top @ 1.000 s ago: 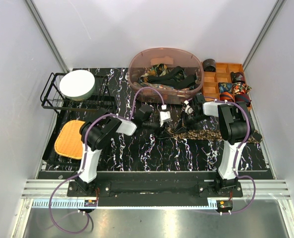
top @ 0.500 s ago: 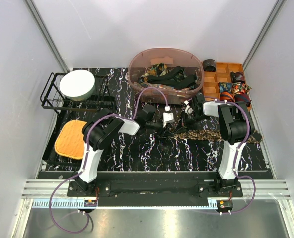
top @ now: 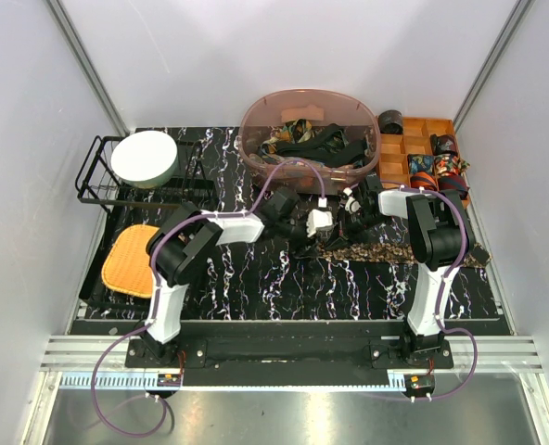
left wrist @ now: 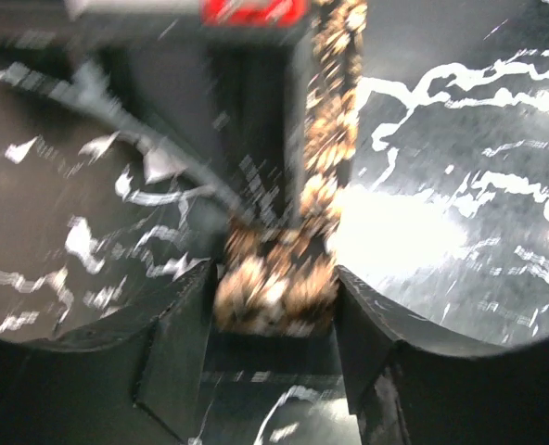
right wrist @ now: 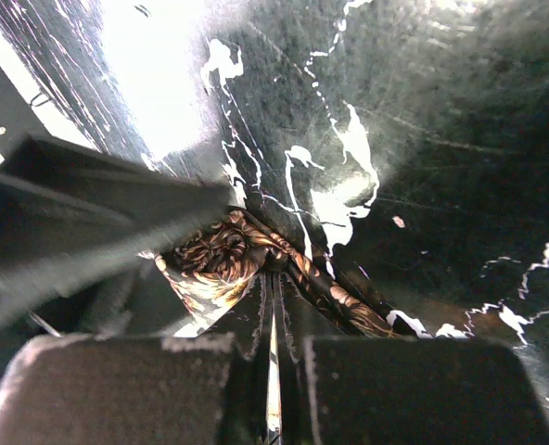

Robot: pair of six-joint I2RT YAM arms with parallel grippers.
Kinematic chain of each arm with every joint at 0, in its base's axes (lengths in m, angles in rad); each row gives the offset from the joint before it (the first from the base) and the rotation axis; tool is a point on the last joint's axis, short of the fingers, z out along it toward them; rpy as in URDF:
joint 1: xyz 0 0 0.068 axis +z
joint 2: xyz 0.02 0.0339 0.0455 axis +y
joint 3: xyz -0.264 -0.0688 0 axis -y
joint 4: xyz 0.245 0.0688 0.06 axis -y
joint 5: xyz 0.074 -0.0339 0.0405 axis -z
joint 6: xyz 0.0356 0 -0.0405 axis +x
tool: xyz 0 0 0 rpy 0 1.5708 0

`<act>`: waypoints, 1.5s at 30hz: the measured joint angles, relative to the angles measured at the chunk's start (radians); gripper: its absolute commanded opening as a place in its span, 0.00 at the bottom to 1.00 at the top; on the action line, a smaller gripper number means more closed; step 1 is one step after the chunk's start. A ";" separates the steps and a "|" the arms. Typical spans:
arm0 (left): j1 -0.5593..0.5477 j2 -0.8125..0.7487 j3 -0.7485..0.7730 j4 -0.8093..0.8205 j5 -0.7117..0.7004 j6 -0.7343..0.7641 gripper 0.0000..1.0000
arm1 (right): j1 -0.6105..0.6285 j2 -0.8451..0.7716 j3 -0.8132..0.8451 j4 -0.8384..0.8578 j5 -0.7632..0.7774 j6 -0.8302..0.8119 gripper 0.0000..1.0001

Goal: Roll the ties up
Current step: Roll the tie at the center of the board.

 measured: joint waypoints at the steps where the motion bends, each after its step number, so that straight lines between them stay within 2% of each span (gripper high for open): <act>1: 0.013 -0.003 -0.006 0.000 0.010 0.000 0.59 | 0.000 0.000 0.000 0.000 0.000 0.000 0.00; 6: 0.051 -0.006 -0.050 0.069 0.087 -0.018 0.60 | 0.000 0.000 0.000 0.000 0.001 0.002 0.00; 13: 0.070 0.004 -0.150 0.296 0.176 -0.101 0.63 | 0.000 0.003 0.004 -0.005 0.000 0.004 0.00; 19: 0.070 0.048 -0.176 0.467 0.223 -0.171 0.62 | 0.000 0.007 0.009 -0.012 0.000 0.004 0.00; 23: 0.070 0.069 -0.177 0.530 0.232 -0.198 0.52 | 0.000 0.008 0.010 -0.012 0.000 0.004 0.00; 24: 0.071 0.072 -0.177 0.538 0.231 -0.200 0.46 | 0.000 0.008 0.010 -0.013 0.000 0.004 0.00; 26: 0.070 0.074 -0.177 0.537 0.233 -0.201 0.43 | 0.000 0.008 0.010 -0.013 0.000 0.004 0.00; 33: 0.054 0.051 -0.128 0.381 0.201 -0.142 0.32 | 0.000 0.010 0.014 -0.016 -0.001 0.003 0.00; 39: -0.013 0.013 -0.005 0.050 0.023 -0.023 0.20 | 0.000 0.010 0.020 -0.025 -0.002 -0.010 0.00; 43: -0.055 0.016 0.091 -0.143 -0.095 0.031 0.18 | 0.000 0.010 0.026 -0.037 -0.001 -0.030 0.01; 45: -0.072 0.028 0.148 -0.233 -0.142 0.051 0.17 | 0.000 0.010 0.028 -0.042 0.000 -0.037 0.08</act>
